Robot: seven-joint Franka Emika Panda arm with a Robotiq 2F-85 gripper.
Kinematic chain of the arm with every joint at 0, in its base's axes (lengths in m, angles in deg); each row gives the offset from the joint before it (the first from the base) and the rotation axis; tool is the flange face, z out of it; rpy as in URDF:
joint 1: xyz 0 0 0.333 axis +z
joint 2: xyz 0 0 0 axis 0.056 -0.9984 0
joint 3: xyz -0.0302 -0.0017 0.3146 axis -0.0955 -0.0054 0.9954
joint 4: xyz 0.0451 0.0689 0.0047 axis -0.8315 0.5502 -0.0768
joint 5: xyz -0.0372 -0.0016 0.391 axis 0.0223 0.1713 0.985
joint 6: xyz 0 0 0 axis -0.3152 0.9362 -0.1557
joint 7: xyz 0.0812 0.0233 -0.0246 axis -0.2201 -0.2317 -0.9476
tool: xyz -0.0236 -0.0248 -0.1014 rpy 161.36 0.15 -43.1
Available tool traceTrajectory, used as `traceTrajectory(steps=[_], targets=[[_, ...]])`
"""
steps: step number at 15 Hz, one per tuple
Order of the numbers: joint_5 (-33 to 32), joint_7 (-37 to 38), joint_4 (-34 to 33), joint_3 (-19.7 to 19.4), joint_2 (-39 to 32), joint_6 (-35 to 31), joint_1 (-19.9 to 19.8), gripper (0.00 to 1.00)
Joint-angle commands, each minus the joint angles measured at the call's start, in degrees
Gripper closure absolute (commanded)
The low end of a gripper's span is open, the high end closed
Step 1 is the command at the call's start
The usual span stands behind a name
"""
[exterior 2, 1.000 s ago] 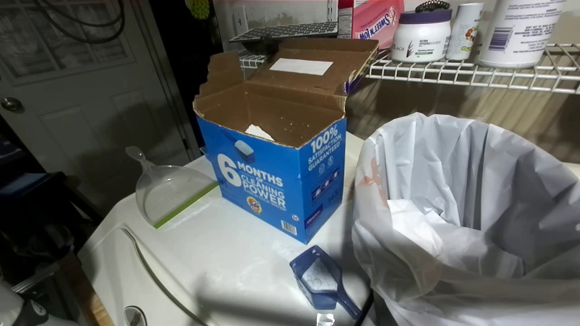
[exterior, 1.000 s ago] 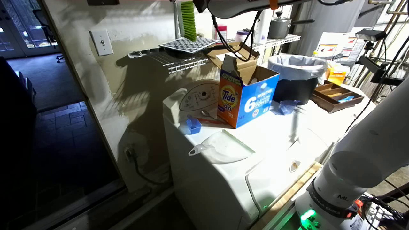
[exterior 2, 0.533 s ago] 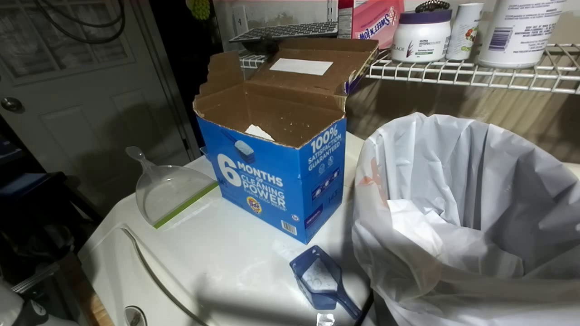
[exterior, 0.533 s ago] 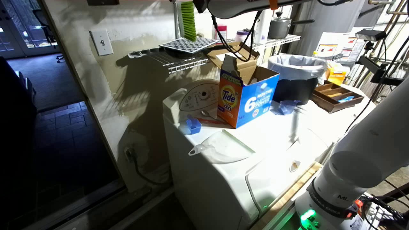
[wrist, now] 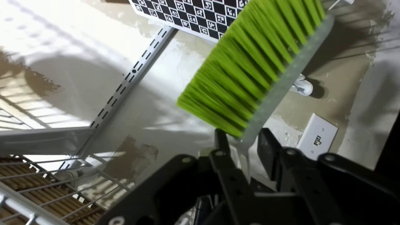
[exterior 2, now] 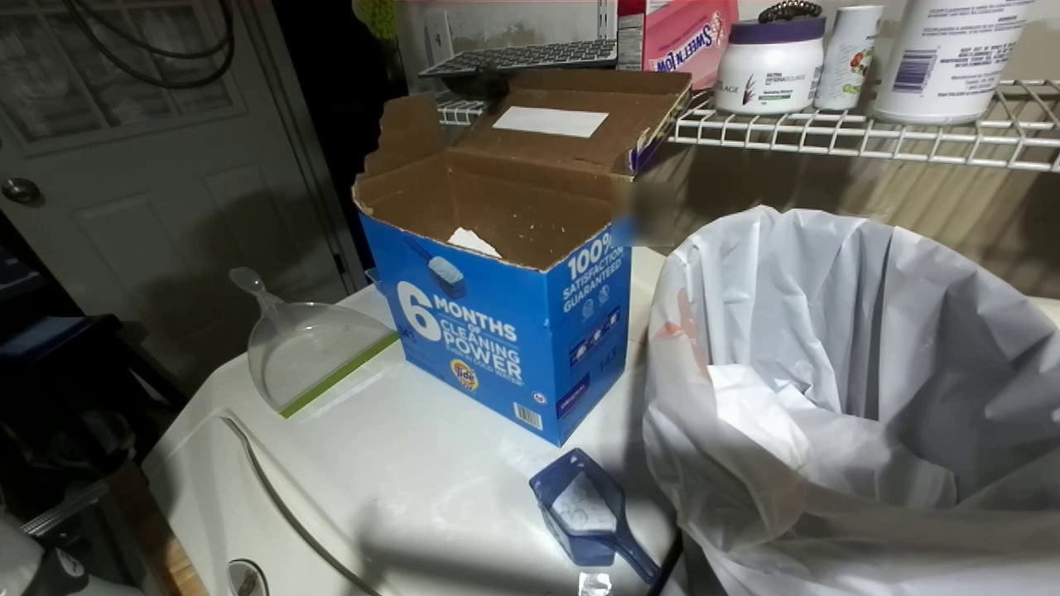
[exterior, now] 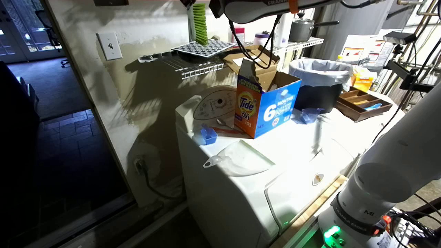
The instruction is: Hang the brush on the shelf
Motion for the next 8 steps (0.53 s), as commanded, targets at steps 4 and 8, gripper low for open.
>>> traceTrajectory(steps=[4,8], targets=[[-2.31,2.68,0.88,-1.47,-0.53,0.44,0.71,0.16],[-3.43,3.84,0.88,-1.54,0.59,0.10,0.54,0.00]])
